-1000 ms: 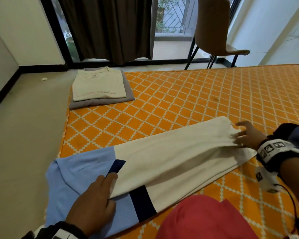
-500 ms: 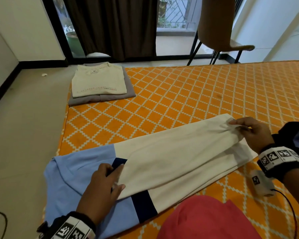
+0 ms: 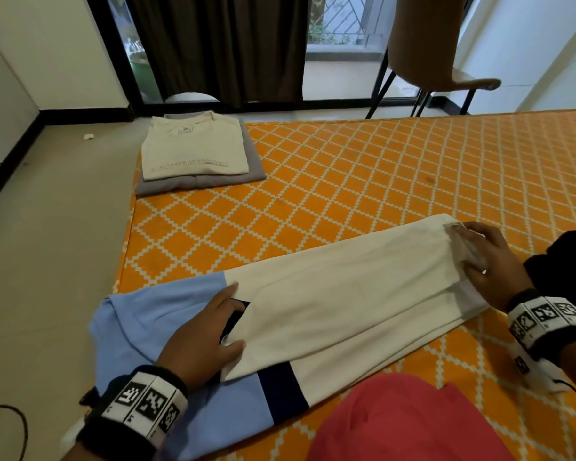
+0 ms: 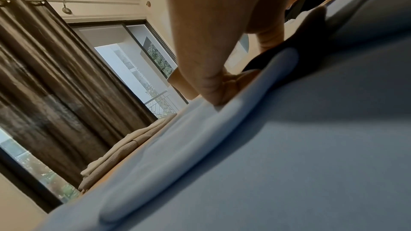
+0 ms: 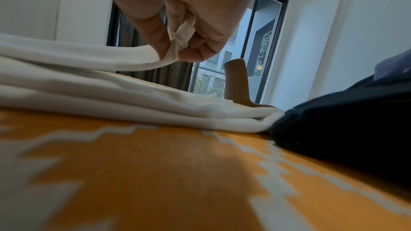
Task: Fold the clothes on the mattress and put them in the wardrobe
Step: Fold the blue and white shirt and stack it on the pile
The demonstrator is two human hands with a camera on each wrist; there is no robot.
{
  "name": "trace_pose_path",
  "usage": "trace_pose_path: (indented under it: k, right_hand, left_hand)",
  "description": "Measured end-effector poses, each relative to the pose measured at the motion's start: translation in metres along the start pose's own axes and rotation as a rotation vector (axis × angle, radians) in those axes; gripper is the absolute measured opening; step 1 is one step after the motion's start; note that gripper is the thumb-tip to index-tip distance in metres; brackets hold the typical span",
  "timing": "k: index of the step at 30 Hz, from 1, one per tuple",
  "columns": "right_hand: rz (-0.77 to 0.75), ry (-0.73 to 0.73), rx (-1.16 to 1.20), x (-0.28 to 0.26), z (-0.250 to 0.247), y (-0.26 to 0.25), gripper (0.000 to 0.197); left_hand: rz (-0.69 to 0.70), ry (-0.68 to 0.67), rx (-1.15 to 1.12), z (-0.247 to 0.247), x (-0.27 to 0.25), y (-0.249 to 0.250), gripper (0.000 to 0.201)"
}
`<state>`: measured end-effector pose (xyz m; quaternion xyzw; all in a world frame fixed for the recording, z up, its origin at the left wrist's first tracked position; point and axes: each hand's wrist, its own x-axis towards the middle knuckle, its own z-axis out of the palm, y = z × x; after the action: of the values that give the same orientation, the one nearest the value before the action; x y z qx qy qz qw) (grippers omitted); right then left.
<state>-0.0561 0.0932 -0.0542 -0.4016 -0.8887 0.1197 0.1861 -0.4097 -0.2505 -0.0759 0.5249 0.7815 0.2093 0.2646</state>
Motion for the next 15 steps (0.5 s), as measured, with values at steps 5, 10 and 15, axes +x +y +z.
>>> trace_pose_path:
  k: [5,10,15]
  right_hand:
    - [0.027,-0.038,-0.031,0.003,0.009,0.004,0.075]
    - [0.032,-0.04,-0.048,0.004,0.013,0.008,0.075]
    - [0.071,-0.03,-0.062,0.0,0.013,0.011,0.076]
  left_hand:
    - [0.024,0.079,-0.051,0.002,0.0,-0.001,0.054]
    - [0.025,0.139,-0.191,0.003,-0.003,-0.009,0.042]
    - [0.068,0.105,-0.054,0.007,0.003,-0.012,0.024]
